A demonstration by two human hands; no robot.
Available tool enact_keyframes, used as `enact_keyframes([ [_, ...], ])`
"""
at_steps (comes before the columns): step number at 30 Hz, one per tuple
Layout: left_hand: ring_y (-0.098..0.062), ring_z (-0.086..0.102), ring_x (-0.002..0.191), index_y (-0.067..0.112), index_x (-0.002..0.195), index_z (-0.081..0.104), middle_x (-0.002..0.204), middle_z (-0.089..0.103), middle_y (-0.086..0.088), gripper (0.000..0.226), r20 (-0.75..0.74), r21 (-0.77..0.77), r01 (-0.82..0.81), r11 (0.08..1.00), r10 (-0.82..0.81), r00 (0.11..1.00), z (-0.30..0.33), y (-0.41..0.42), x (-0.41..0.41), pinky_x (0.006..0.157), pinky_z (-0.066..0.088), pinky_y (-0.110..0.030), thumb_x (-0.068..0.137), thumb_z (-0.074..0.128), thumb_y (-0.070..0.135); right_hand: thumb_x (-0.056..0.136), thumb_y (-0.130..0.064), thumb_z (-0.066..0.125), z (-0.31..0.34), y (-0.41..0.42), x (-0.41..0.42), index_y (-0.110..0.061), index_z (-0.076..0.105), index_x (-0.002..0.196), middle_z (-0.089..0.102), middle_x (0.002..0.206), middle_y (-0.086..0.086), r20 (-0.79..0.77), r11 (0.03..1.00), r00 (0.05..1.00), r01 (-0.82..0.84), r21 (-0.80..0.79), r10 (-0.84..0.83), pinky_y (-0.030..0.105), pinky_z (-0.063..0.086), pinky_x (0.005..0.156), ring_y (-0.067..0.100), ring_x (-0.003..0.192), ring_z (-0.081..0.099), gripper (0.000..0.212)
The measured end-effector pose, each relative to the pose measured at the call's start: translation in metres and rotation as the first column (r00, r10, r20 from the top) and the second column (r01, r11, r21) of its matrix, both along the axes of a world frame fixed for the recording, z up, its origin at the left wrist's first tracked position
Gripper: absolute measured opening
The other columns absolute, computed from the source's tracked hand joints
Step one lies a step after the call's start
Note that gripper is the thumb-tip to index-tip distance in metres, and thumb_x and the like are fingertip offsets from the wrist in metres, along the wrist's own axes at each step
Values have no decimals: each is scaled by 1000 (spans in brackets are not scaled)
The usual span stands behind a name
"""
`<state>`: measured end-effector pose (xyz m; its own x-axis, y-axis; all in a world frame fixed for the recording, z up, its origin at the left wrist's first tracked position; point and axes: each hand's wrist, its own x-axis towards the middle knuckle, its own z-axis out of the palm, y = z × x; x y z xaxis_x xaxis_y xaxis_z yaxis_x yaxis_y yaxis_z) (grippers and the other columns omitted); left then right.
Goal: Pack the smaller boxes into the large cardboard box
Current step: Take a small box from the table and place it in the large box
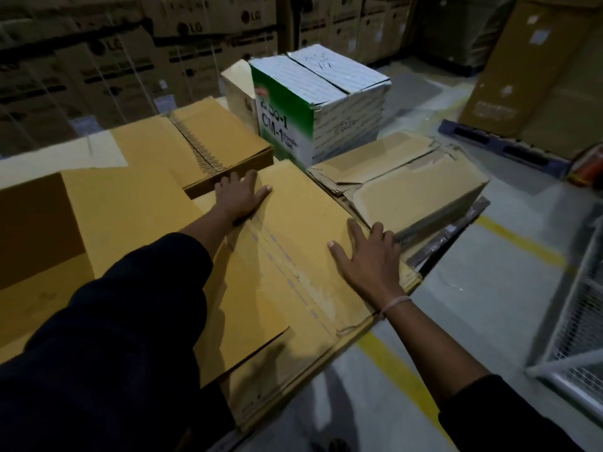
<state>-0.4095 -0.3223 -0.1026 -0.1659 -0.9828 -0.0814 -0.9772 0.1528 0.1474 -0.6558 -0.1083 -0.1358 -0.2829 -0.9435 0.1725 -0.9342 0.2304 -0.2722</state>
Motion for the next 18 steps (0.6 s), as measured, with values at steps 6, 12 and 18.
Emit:
enact_keyframes([
  [6,-45,38,135,25,158,30,150,40,-26,73,0,-72,21,997,-21,1000,-7,22,-12,111,29,-54,101,28,71,97,-78,28,-2,27,-2,-29,37,157,45,134,14,-16,999,999,29,19,-29,51,40,100,37,119,43,79],
  [12,-49,27,146,25,161,23,158,32,-28,74,42,-6,58,998,-58,997,-4,45,-27,120,20,-59,102,25,70,96,-78,31,-1,60,-6,-29,35,158,45,140,15,-18,997,998,56,50,-55,52,38,103,39,128,41,79],
  [18,-49,-6,155,22,166,2,169,-5,-28,80,61,146,-28,989,19,998,8,78,-45,124,-2,-63,104,25,67,98,-75,34,9,57,-16,-29,31,160,44,143,17,26,992,997,-71,103,69,52,41,104,40,129,42,78],
])
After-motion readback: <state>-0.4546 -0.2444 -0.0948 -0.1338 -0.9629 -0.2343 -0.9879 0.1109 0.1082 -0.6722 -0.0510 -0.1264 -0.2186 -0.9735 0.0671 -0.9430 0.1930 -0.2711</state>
